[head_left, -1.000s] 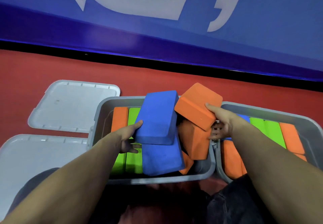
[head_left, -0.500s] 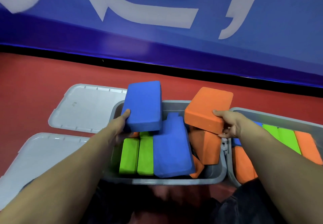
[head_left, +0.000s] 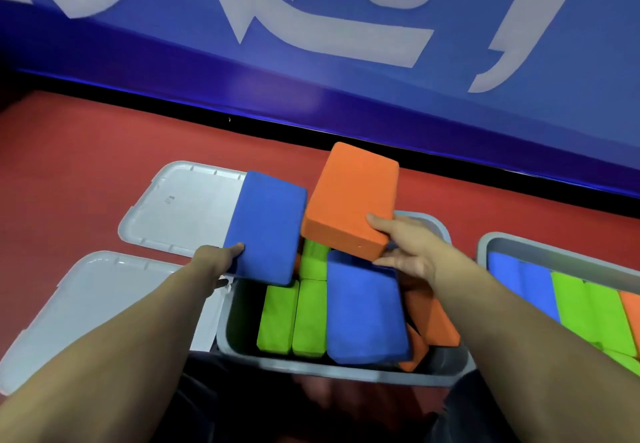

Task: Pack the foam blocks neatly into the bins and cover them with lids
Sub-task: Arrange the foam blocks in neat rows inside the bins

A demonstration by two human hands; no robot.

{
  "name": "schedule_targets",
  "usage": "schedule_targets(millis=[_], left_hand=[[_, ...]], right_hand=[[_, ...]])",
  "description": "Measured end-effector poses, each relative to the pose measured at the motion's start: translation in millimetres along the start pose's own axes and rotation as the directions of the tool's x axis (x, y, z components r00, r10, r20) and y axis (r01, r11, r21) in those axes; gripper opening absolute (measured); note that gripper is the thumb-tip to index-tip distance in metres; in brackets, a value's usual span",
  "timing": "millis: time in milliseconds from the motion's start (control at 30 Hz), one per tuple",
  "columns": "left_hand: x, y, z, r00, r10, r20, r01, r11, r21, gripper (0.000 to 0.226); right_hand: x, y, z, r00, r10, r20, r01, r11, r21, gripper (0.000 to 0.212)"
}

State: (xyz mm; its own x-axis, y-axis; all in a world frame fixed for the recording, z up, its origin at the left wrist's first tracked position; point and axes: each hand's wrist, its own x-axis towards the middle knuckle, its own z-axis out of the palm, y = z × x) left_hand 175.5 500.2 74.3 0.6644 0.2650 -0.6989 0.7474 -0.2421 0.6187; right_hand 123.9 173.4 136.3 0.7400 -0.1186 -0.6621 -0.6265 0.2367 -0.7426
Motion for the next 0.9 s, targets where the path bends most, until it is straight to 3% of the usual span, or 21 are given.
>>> schedule_targets(millis=[133,233,333,467,533,600,733,900], left_hand=[[-5,6,-4,1.0,-0.014,0.02,0.014,1.0,-0.012,0.055],[-5,17,-11,0.997,0.008,-0.079,-0.016,0.994,-0.104,0.052],[-7,31,-16,0.991,0.057,-0.123,-0.083,0.973,-0.217,0.054],[-20,47,-13,0.943,0.286,-0.173,-0.295,0.955,-0.029,0.054],[-19,44,-9,0.924,0.371,-0.09,-0.36,0.926,0.117,0.082],[-16,36,-4,0.94,0.342,-0.012,-0.335,0.926,0.176,0.094],[-15,27,5,0.934,0.357,-0.014,-0.349,0.921,0.174,0.071],[-16,32,6,0.942,0.334,-0.029,-0.322,0.924,0.205,0.098]], right_hand=[[15,15,50,0.995,0.0,0.095,-0.001,1.0,0.017,0.043],[25,28,79,0.992,0.017,0.127,-0.019,1.0,0.01,0.057],[28,41,102,0.981,0.032,0.19,-0.036,0.999,0.021,0.053],[28,53,124,0.975,0.027,0.219,-0.03,0.999,0.014,0.056],[27,56,127,0.978,0.025,0.205,-0.02,0.999,-0.026,0.069],[30,56,126,0.984,0.022,0.176,-0.008,0.997,-0.078,0.08],[33,54,122,0.992,0.01,0.123,0.012,0.984,-0.176,0.074],[38,54,121,0.996,0.004,0.087,0.013,0.982,-0.188,0.087]])
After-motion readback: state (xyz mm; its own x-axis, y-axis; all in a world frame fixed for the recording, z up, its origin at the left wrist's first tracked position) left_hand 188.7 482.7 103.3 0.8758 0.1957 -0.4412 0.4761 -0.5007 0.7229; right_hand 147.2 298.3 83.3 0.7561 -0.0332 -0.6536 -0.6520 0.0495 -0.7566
